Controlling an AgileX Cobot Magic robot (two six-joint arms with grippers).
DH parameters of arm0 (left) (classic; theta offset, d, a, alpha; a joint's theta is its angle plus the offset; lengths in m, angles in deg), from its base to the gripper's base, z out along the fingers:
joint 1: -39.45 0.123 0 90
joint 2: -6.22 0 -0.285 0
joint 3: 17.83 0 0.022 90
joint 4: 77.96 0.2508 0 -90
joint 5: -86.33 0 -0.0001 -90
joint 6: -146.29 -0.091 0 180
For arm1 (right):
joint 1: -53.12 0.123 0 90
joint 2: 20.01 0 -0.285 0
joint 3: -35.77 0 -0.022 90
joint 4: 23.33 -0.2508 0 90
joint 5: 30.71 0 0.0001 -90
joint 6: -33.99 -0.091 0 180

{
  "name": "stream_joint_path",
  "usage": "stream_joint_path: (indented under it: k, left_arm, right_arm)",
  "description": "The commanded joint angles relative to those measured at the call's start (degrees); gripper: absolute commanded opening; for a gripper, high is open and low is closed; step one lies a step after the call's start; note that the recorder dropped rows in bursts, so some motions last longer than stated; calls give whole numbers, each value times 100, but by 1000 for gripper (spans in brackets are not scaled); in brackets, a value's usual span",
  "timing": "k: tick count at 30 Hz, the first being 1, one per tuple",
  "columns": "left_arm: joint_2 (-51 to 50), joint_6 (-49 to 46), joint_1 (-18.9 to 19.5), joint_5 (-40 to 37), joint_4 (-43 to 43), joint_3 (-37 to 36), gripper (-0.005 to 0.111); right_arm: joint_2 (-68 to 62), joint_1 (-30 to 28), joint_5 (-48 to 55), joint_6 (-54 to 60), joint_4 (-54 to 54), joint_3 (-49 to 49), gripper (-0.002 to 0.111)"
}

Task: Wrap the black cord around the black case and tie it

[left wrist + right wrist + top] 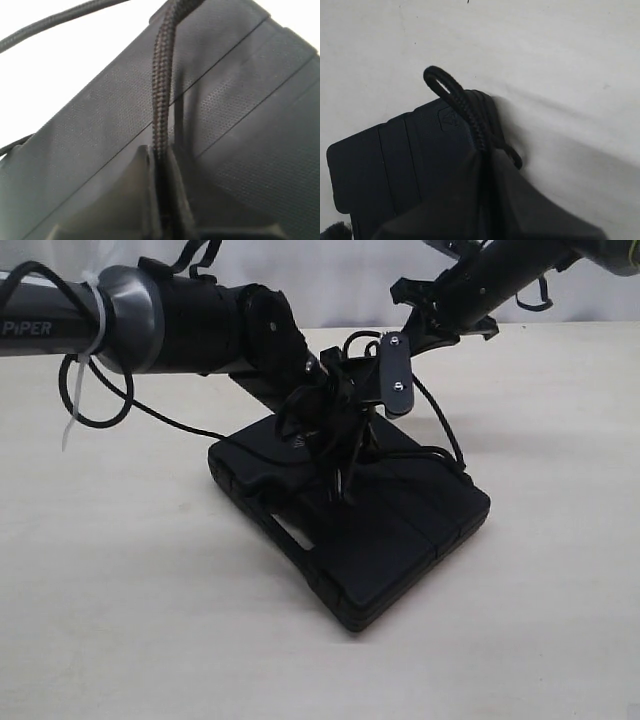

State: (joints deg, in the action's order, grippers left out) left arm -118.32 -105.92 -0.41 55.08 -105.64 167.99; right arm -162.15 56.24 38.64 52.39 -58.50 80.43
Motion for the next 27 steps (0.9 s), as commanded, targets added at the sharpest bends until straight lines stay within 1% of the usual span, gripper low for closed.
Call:
stream_joint_path:
  k: [1,4,7,8,11,14,16,18,21,24,27]
  left_arm:
    - [26,163,-15,-195,-154,1,0]
    - [26,163,-44,-458,-154,1,0]
    - [26,163,-53,-452,-229,1,0]
    - [26,163,-53,-391,-308,1,0]
    - [12,305,-53,127,-349,1,0]
    - [-144,305,-53,167,-327,1,0]
    - [-274,366,-53,441,-349,1,0]
    - [-323,808,-53,1061,-349,1,0]
    - [-323,1281,-42,1693,-349,1,0]
    - [-323,1584,-17,2102,-337,1,0]
    - [-323,2025,94,2312,-314,1,0]
  right_arm:
    - [114,15,33,-125,4,18,4]
    - [114,15,-80,-137,-24,18,4]
    - [114,37,-263,-174,-38,18,4]
    - [114,55,-272,-174,-38,18,4]
    - [119,144,-209,-213,-38,4,4]
    - [119,168,-122,-268,-52,4,4]
    - [119,168,37,-268,-52,4,4]
    - [119,168,61,-258,-52,4,4]
    - [119,168,61,-112,-42,4,4]
    - [119,168,61,-87,-42,-5,4]
    - [119,168,61,-87,-32,-32,4]
